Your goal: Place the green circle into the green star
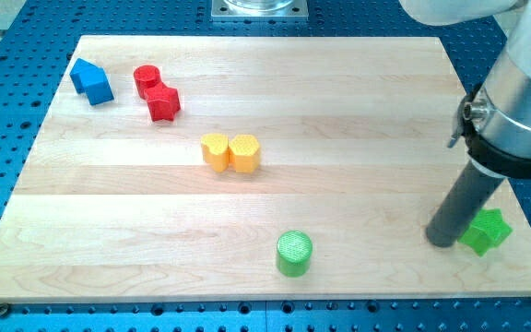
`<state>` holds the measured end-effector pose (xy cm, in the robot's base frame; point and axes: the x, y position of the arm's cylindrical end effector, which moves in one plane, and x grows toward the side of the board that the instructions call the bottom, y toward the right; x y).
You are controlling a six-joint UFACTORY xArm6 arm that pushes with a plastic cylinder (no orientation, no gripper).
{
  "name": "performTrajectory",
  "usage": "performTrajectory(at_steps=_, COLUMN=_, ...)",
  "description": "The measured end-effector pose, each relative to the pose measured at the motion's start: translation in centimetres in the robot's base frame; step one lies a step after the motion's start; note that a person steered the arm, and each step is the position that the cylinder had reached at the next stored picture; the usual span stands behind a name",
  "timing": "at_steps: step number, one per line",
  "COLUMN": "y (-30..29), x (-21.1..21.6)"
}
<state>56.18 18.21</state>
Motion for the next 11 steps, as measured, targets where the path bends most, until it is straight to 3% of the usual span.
performTrajectory(at_steps=2, y=-16.1, x=-4.2)
performTrajectory(at_steps=3, y=-22.4, x=-2.0)
performTrajectory(at_steps=4, y=-23.7, x=0.1)
performTrajectory(at_steps=6, y=-21.8, x=2.5)
performTrajectory(at_steps=9, y=-8.6, x=3.5)
performTrajectory(at_steps=11, y=-1.1, x=1.9)
